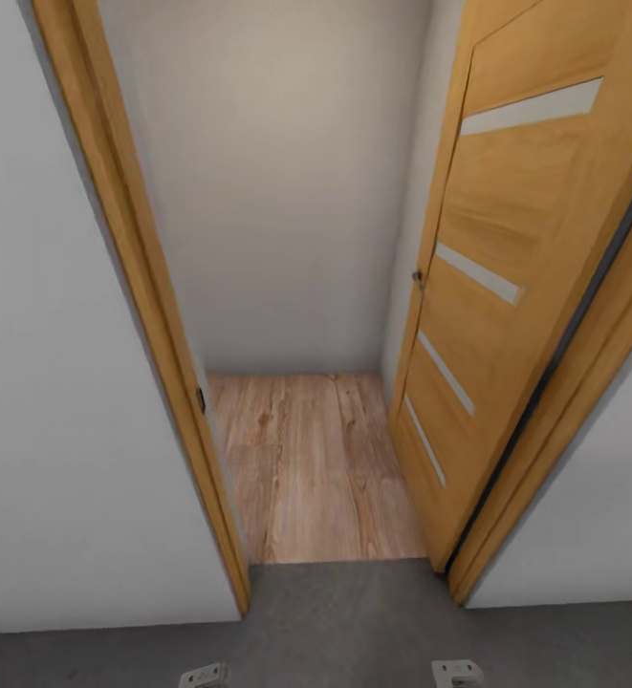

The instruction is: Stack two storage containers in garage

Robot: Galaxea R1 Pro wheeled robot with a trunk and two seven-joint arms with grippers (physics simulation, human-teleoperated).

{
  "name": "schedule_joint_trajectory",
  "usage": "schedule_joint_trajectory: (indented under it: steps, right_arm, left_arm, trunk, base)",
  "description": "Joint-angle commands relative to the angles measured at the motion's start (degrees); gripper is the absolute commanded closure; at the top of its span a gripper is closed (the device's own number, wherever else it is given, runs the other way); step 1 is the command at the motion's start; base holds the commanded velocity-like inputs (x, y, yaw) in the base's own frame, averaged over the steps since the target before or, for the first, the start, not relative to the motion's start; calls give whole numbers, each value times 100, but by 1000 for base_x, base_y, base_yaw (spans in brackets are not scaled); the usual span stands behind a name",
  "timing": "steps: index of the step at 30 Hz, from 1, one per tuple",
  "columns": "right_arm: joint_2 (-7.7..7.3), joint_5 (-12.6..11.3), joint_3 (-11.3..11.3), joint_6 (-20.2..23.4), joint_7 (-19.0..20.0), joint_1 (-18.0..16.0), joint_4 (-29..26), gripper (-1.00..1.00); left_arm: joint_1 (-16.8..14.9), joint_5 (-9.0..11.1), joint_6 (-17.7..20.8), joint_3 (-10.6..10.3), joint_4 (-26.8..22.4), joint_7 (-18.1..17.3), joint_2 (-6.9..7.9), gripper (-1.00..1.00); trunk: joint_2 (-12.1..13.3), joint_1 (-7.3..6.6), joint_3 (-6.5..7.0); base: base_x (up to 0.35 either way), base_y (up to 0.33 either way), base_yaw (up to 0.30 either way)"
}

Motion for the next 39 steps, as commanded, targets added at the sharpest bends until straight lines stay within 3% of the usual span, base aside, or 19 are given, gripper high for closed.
schedule_joint_trajectory:
  steps: [1, 19, 30, 39]
  right_arm:
    - [-1, -40, 49, 39, -31, -2, -13, -100]
    - [-1, -40, 49, 39, -30, -1, -13, -100]
    - [-1, -40, 49, 39, -31, -1, -13, -100]
    - [7, -40, 49, 39, -32, -2, -13, -100]
  left_arm:
    - [-2, -1, 42, 44, -14, -33, -8, -100]
    - [-2, -1, 42, 44, -14, -29, -8, -100]
    - [-4, -1, 41, 44, -14, -30, -8, -100]
    - [-2, -1, 41, 44, -14, -29, -5, -100]
  trunk:
    - [-9, 6, -10]
    - [-9, 6, -10]
    - [-9, 6, -10]
    - [-9, 6, -21]
  base:
    - [322, -66, 0]
    - [270, -191, -147]
    - [228, -236, 0]
    - [133, -110, 210]
